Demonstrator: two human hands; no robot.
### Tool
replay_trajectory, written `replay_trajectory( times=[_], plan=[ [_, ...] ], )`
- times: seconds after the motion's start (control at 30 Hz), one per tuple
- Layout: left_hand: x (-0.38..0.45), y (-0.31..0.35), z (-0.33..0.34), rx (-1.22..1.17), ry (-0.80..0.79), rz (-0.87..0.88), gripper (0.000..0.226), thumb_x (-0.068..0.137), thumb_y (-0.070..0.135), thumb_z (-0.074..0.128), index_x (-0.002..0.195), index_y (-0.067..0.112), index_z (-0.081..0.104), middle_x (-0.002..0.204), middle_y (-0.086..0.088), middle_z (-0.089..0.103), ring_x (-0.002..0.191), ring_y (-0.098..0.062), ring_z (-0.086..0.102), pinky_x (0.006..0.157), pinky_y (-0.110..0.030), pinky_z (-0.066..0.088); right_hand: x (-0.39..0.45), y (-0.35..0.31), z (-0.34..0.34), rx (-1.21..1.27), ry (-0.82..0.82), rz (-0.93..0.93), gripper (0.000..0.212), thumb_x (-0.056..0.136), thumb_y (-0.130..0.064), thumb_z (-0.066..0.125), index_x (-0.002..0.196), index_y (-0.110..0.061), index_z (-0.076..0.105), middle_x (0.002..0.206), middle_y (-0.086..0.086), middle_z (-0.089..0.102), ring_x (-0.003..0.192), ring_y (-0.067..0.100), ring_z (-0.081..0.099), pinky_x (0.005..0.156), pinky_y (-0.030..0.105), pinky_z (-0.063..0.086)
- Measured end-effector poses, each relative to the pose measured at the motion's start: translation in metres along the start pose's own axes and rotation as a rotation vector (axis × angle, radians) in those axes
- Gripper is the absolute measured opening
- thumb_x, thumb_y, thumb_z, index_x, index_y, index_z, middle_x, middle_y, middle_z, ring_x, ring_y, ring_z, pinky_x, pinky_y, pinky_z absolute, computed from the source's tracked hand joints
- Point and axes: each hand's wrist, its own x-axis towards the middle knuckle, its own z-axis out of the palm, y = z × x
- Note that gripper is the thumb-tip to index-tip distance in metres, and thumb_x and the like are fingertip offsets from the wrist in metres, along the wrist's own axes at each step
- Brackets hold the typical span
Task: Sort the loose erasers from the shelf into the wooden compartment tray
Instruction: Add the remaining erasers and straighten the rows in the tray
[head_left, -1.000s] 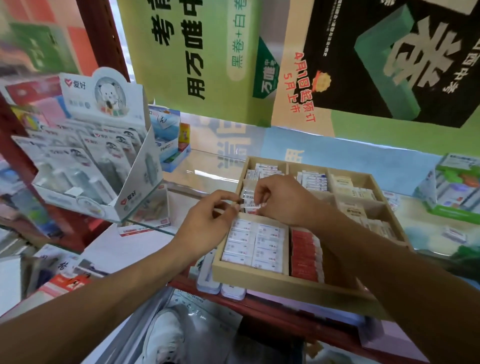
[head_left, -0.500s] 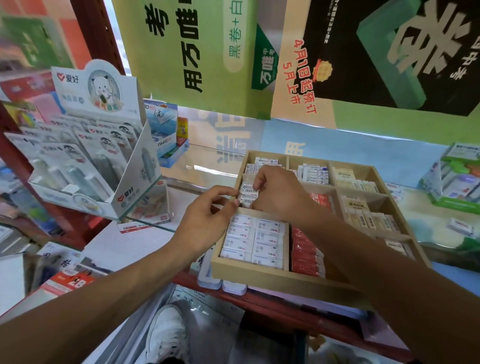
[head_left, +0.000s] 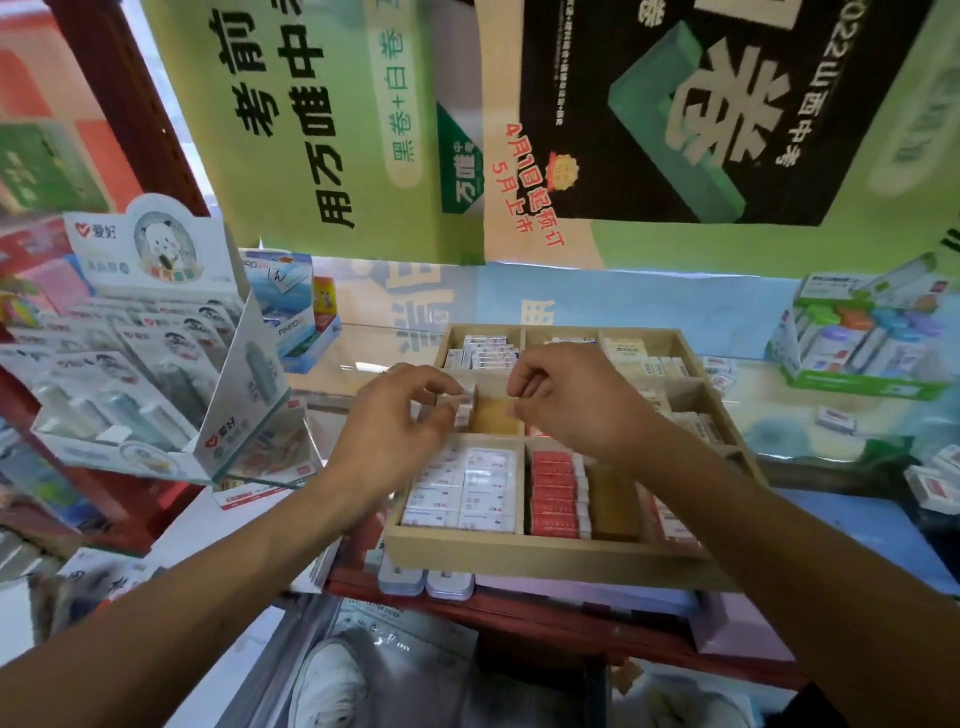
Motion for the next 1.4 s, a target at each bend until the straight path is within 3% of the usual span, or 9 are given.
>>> replay_trajectory(
  times=[0.23, 0.4, 0.57, 0.77, 0.83, 0.93, 1.07, 1.27, 1.4],
  plan=[
    [0.018, 0.075, 0.039, -0.03, -0.348, 0.156, 0.022, 0.087, 0.008, 0.064, 0.091, 0.028, 0.07, 0.089, 0.014, 0.071, 0.081, 0.003, 0.064, 0.076, -0.013, 0.05, -0.065, 0.049, -0.075, 0.015, 0.186, 0.169, 0.017, 0.077, -0.017, 0.077, 0.073, -0.029, 0.066, 0.073, -0.013, 0.066, 0.069, -0.003, 0.061, 0.064, 0.011, 0.045],
    [0.04, 0.122, 0.089, 0.046, -0.455, 0.247, 0.014, 0.087, 0.012, 0.064, 0.092, 0.019, 0.074, 0.088, 0.009, 0.071, 0.081, -0.002, 0.064, 0.077, -0.016, 0.05, -0.094, 0.098, -0.113, 0.068, 0.31, 0.305, 0.009, 0.076, -0.015, 0.078, 0.08, -0.018, 0.07, 0.073, -0.009, 0.068, 0.062, -0.004, 0.061, 0.055, 0.012, 0.045],
    [0.074, 0.152, 0.145, 0.284, -0.525, 0.354, 0.01, 0.086, 0.02, 0.061, 0.085, 0.025, 0.07, 0.09, 0.008, 0.069, 0.086, -0.012, 0.063, 0.078, -0.028, 0.052, -0.111, 0.145, -0.134, 0.074, 0.411, 0.342, 0.01, 0.078, -0.023, 0.077, 0.078, -0.015, 0.071, 0.07, -0.005, 0.069, 0.061, 0.0, 0.061, 0.058, 0.01, 0.045],
    [0.112, 0.174, 0.213, 0.604, -0.61, 0.448, 0.024, 0.09, 0.03, 0.057, 0.112, 0.024, 0.064, 0.116, -0.002, 0.062, 0.106, -0.023, 0.056, 0.085, -0.034, 0.047, -0.12, 0.198, -0.134, -0.021, 0.46, 0.462, 0.001, 0.084, -0.017, 0.069, 0.084, -0.018, 0.069, 0.084, -0.002, 0.069, 0.071, 0.007, 0.059, 0.053, 0.003, 0.038],
    [0.12, 0.175, 0.232, 0.718, -0.622, 0.444, 0.028, 0.087, 0.028, 0.057, 0.115, 0.027, 0.061, 0.119, -0.002, 0.061, 0.107, -0.026, 0.056, 0.082, -0.033, 0.044, -0.119, 0.209, -0.129, -0.049, 0.489, 0.464, 0.007, 0.086, -0.013, 0.065, 0.092, -0.015, 0.069, 0.093, 0.002, 0.069, 0.077, 0.01, 0.059, 0.061, 0.006, 0.039],
    [0.122, 0.178, 0.25, 0.758, -0.636, 0.383, 0.022, 0.085, 0.025, 0.06, 0.106, 0.029, 0.062, 0.11, 0.001, 0.06, 0.098, -0.026, 0.059, 0.075, -0.032, 0.044, -0.11, 0.216, -0.124, -0.101, 0.508, 0.434, 0.022, 0.089, -0.007, 0.058, 0.109, -0.01, 0.066, 0.115, 0.009, 0.061, 0.101, 0.022, 0.059, 0.085, 0.026, 0.046],
    [0.108, 0.182, 0.254, 0.671, -0.67, 0.478, 0.015, 0.083, 0.024, 0.062, 0.095, 0.033, 0.063, 0.104, 0.005, 0.062, 0.097, -0.018, 0.059, 0.062, -0.026, 0.038, -0.102, 0.225, -0.12, -0.351, 0.266, 0.456, 0.047, 0.089, -0.008, 0.052, 0.135, -0.013, 0.05, 0.142, 0.01, 0.045, 0.129, 0.03, 0.04, 0.106, 0.041, 0.037],
    [0.099, 0.178, 0.256, 0.577, -0.648, 0.504, 0.008, 0.085, 0.034, 0.062, 0.083, 0.029, 0.056, 0.094, 0.002, 0.066, 0.09, -0.022, 0.06, 0.072, -0.033, 0.052, -0.1, 0.219, -0.126, -0.415, 0.239, 0.449, 0.034, 0.087, -0.006, 0.055, 0.119, -0.015, 0.06, 0.113, 0.01, 0.058, 0.109, 0.029, 0.053, 0.08, 0.031, 0.042],
    [0.097, 0.175, 0.251, 0.482, -0.655, 0.477, 0.011, 0.082, 0.028, 0.068, 0.081, 0.031, 0.058, 0.092, 0.003, 0.066, 0.087, -0.019, 0.06, 0.076, -0.038, 0.054, -0.101, 0.219, -0.127, -0.133, 0.375, 0.461, 0.035, 0.087, -0.011, 0.063, 0.121, -0.016, 0.061, 0.115, 0.008, 0.063, 0.1, 0.022, 0.059, 0.078, 0.021, 0.039]
  ],
)
